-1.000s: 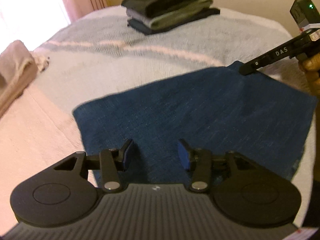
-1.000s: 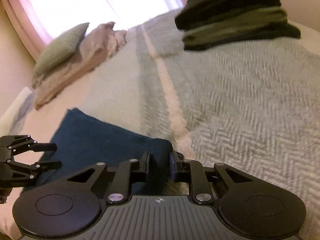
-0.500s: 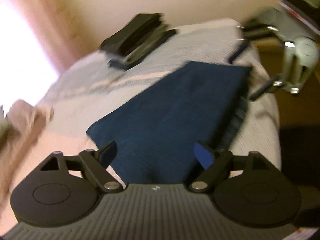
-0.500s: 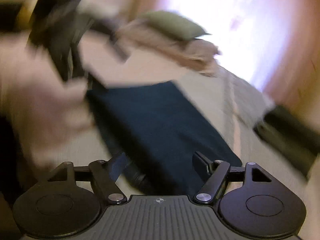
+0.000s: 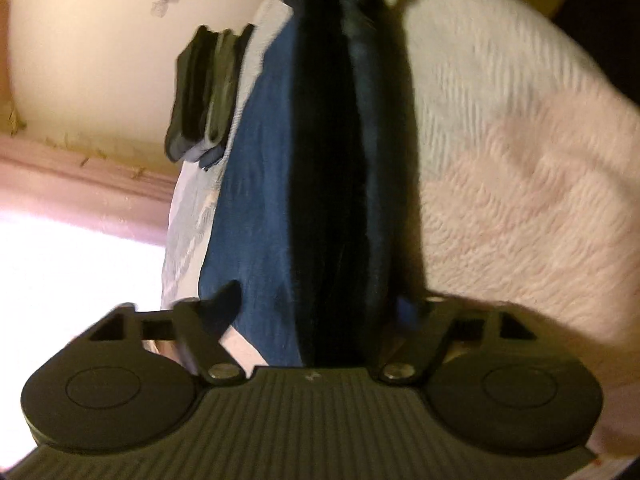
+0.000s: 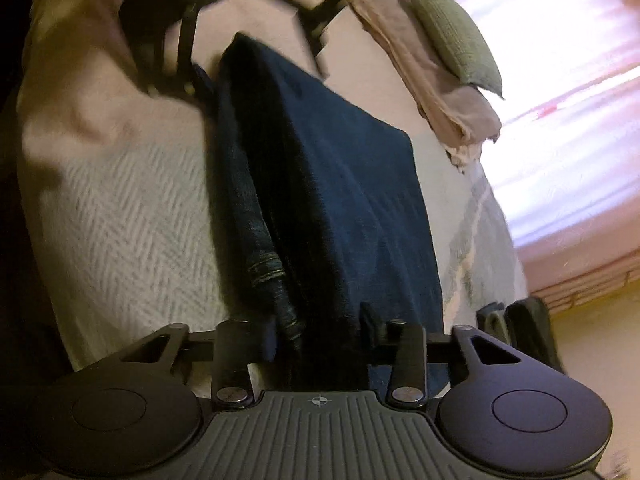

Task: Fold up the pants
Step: 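Grasp the folded jeans edge with both grippers and lift it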

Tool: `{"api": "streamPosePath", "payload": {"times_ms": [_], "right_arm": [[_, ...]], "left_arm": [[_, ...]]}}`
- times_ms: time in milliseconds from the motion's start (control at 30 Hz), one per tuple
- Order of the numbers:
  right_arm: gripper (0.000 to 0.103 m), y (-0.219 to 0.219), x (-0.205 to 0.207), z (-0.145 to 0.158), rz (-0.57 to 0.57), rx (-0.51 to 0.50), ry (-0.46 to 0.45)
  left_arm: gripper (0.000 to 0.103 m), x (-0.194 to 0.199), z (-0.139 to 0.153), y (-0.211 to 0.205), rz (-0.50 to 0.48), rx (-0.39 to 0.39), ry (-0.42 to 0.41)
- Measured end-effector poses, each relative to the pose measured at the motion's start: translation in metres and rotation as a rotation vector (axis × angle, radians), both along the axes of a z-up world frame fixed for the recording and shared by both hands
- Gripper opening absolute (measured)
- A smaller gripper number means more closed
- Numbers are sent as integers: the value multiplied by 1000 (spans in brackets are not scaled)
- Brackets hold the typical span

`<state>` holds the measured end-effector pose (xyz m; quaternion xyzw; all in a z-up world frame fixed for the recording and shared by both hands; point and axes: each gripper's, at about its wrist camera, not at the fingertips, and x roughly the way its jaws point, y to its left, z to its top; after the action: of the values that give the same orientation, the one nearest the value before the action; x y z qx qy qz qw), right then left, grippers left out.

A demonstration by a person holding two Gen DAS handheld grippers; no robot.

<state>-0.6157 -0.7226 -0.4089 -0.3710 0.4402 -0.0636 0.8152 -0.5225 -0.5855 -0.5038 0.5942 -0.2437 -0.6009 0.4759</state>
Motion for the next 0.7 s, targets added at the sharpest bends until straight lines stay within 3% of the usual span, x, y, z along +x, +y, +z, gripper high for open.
{"api": "streamPosePath", "payload": {"times_ms": [33, 100, 167, 467, 567, 700], "right_arm": [[33, -3, 3, 7, -9, 20, 9], [30, -8, 17, 27, -22, 68, 42], [29, -20, 27, 51, -39, 136, 93], [24, -65, 64, 202, -133, 386, 298], [23, -67, 67, 239, -178, 446, 321], [21, -68, 72, 276, -221, 449, 316]], "left_arm": [[37, 1, -2, -5, -2, 8, -19], [29, 4, 3, -13, -4, 50, -4], [21, 11, 25, -23, 9, 102, 62], [17, 45, 201, -96, 76, 465, 332], [17, 56, 243, -109, 54, 546, 396], [17, 68, 280, -129, -12, 593, 397]]}}
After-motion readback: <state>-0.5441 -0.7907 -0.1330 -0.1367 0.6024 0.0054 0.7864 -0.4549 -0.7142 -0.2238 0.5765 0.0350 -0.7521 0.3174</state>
